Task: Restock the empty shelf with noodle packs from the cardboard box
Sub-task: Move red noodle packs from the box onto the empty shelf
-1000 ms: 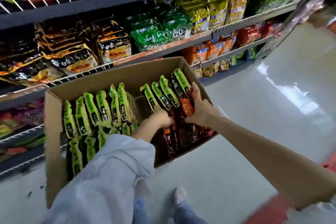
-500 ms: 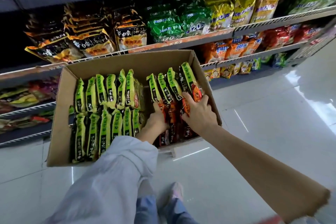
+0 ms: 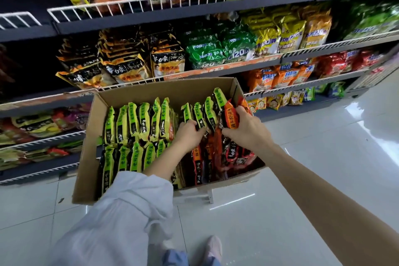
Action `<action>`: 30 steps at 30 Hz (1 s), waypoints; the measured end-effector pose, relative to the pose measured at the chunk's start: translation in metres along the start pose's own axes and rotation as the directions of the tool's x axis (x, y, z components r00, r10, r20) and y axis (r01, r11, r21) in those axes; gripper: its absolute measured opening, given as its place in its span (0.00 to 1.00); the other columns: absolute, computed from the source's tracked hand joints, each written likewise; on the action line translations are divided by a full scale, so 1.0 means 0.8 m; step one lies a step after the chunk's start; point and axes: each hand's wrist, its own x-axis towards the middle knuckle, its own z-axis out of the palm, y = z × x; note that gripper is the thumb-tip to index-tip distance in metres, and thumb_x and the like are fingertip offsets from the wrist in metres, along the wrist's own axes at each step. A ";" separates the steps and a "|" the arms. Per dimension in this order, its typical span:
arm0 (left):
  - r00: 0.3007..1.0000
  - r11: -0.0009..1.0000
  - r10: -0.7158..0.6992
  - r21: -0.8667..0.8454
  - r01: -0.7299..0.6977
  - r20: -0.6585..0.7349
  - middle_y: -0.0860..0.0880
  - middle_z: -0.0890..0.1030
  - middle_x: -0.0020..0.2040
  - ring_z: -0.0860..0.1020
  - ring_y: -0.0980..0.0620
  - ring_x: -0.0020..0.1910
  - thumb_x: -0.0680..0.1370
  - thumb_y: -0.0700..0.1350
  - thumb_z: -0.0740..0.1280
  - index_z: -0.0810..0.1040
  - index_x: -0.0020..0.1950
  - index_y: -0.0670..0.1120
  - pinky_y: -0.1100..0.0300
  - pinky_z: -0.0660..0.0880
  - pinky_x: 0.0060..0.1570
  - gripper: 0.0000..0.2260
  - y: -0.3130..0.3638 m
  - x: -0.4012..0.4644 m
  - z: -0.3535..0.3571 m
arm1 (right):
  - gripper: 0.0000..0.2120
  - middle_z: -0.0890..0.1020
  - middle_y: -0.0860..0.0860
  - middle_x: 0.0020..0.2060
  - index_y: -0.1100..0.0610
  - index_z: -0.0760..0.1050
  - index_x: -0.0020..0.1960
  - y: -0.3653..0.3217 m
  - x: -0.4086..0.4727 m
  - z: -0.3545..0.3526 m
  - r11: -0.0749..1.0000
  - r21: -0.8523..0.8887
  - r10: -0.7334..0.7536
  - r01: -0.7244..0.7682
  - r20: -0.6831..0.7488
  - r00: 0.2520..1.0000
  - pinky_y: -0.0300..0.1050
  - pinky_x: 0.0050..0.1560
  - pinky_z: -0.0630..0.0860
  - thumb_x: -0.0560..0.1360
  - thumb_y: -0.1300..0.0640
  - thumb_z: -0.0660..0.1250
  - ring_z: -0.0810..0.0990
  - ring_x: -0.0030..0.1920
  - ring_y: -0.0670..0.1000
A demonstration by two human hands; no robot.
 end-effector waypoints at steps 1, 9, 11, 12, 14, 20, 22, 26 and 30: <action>0.999 0.998 0.026 -0.065 -0.025 0.019 0.40 0.72 0.67 0.75 0.45 0.61 0.80 0.55 0.58 0.63 0.73 0.41 0.56 0.70 0.59 0.26 0.006 -0.004 -0.012 | 0.22 0.77 0.51 0.42 0.53 0.65 0.59 -0.011 0.000 -0.010 0.999 0.017 -0.031 0.031 0.001 1.000 0.48 0.43 0.73 0.71 0.44 0.69 0.77 0.45 0.55; 0.986 0.742 0.077 -0.652 -0.157 -0.150 0.47 0.68 0.71 0.66 0.46 0.69 0.75 0.57 0.65 0.62 0.73 0.50 0.49 0.62 0.69 0.29 -0.012 -0.046 -0.144 | 0.30 0.74 0.48 0.41 0.54 0.60 0.71 -0.142 -0.001 -0.063 0.908 0.247 -0.365 0.339 0.069 0.928 0.38 0.37 0.73 0.73 0.56 0.70 0.76 0.37 0.48; 0.984 0.704 0.010 -0.698 -0.133 -0.177 0.45 0.66 0.72 0.65 0.45 0.71 0.68 0.66 0.67 0.58 0.75 0.51 0.43 0.59 0.71 0.40 -0.036 -0.058 -0.185 | 0.32 0.76 0.50 0.47 0.54 0.60 0.72 -0.184 -0.003 -0.057 0.862 0.351 -0.404 0.365 0.041 0.914 0.39 0.42 0.74 0.72 0.59 0.70 0.78 0.44 0.52; 0.986 0.661 -0.021 -0.742 -0.110 -0.165 0.45 0.67 0.72 0.66 0.44 0.70 0.63 0.69 0.69 0.58 0.75 0.53 0.41 0.60 0.70 0.45 -0.051 -0.062 -0.204 | 0.32 0.75 0.50 0.48 0.53 0.60 0.72 -0.209 -0.004 -0.053 0.836 0.411 -0.412 0.363 0.035 0.910 0.38 0.45 0.73 0.73 0.60 0.70 0.78 0.47 0.52; 0.989 0.528 -0.067 -0.846 -0.077 -0.132 0.43 0.76 0.64 0.75 0.45 0.62 0.61 0.70 0.70 0.65 0.71 0.50 0.43 0.68 0.65 0.44 -0.084 -0.068 -0.246 | 0.32 0.76 0.45 0.48 0.49 0.59 0.72 -0.265 -0.007 -0.037 0.781 0.507 -0.448 0.365 0.047 0.893 0.31 0.43 0.72 0.74 0.61 0.69 0.76 0.44 0.43; 0.964 0.279 -0.099 -0.937 -0.212 -0.247 0.46 0.84 0.41 0.81 0.47 0.40 0.75 0.59 0.64 0.82 0.50 0.48 0.54 0.78 0.44 0.16 -0.202 -0.098 -0.400 | 0.44 0.56 0.43 0.75 0.39 0.40 0.76 -0.458 -0.008 0.033 0.646 0.661 -0.525 0.382 0.021 0.851 0.43 0.69 0.59 0.74 0.50 0.69 0.60 0.74 0.45; 0.936 0.143 -0.129 -0.941 -0.308 -0.326 0.46 0.85 0.40 0.81 0.48 0.40 0.76 0.58 0.64 0.83 0.43 0.50 0.54 0.78 0.45 0.14 -0.244 -0.105 -0.455 | 0.32 0.67 0.50 0.71 0.43 0.55 0.75 -0.520 -0.008 0.055 0.576 0.795 -0.448 0.190 0.113 0.887 0.51 0.65 0.66 0.76 0.40 0.62 0.68 0.70 0.54; 0.867 -0.073 -0.258 -0.886 -0.457 -0.426 0.43 0.83 0.54 0.80 0.42 0.54 0.72 0.59 0.69 0.80 0.52 0.49 0.44 0.75 0.59 0.16 -0.317 -0.103 -0.548 | 0.32 0.80 0.54 0.58 0.52 0.71 0.65 -0.624 0.007 0.114 0.196 0.974 -0.530 -0.110 0.199 0.824 0.47 0.54 0.74 0.70 0.32 0.57 0.79 0.55 0.53; 0.795 -0.121 -0.410 -0.838 -0.533 -0.446 0.44 0.83 0.54 0.82 0.43 0.52 0.61 0.63 0.75 0.77 0.62 0.47 0.44 0.77 0.54 0.34 -0.370 -0.087 -0.618 | 0.38 0.76 0.44 0.63 0.39 0.62 0.67 -0.720 0.014 0.187 0.311 0.937 -0.593 0.157 0.062 0.803 0.54 0.61 0.69 0.60 0.32 0.70 0.75 0.62 0.48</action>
